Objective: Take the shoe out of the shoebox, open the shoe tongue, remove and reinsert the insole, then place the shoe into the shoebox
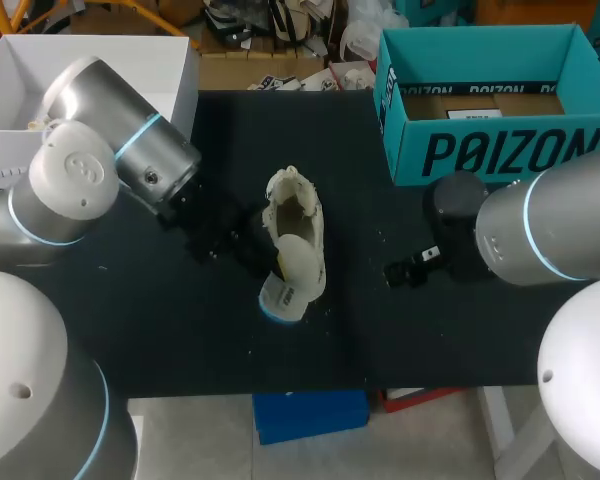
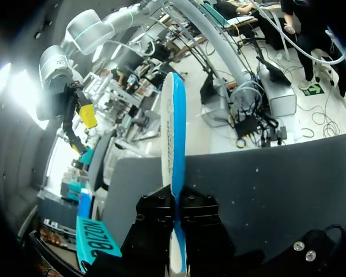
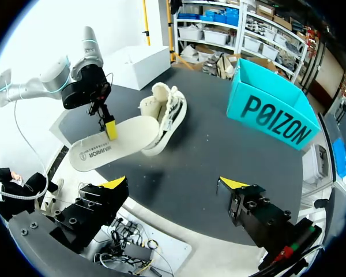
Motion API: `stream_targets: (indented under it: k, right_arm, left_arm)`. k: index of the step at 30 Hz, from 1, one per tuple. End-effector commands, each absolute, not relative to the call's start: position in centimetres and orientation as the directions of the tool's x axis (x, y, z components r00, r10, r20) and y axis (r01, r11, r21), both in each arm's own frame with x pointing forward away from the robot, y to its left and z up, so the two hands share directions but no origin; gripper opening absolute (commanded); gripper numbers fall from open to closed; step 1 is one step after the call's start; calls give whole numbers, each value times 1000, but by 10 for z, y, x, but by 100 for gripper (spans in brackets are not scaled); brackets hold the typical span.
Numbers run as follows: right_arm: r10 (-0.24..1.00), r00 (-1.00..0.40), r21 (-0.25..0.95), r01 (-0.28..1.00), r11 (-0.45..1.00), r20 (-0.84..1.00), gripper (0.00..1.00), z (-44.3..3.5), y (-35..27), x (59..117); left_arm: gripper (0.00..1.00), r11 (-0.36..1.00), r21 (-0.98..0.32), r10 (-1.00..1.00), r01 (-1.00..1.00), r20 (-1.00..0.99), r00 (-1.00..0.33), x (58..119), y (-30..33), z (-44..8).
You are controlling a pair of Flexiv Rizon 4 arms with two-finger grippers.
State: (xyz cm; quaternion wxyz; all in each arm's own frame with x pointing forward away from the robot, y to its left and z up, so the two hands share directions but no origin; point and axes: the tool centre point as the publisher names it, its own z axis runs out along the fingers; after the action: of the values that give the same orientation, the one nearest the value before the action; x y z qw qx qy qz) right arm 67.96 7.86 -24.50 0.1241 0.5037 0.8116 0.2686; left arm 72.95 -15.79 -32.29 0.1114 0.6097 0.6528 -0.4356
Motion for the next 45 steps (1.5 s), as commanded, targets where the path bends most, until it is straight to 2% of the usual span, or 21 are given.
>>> stream_targets:
  k: [1,19,44,45]
  right_arm:
    - [886,-460,561,751,348,66,100,-245,80,679]
    - [886,-460,561,751,348,66,100,-245,80,679]
    - [886,-460,561,751,348,66,100,-245,80,679]
    - [886,-460,561,751,348,66,100,-245,80,679]
  left_arm:
    - [0,-121,-438,718,891,-659,-227,740,-163,-334]
    - [0,-110,-382,717,918,-670,-193,790,-174,-350]
    - [0,35,-286,771,957,-602,-208,841,-171,-372]
    - [5,36,-286,771,958,-602,-209,842,-171,-371]
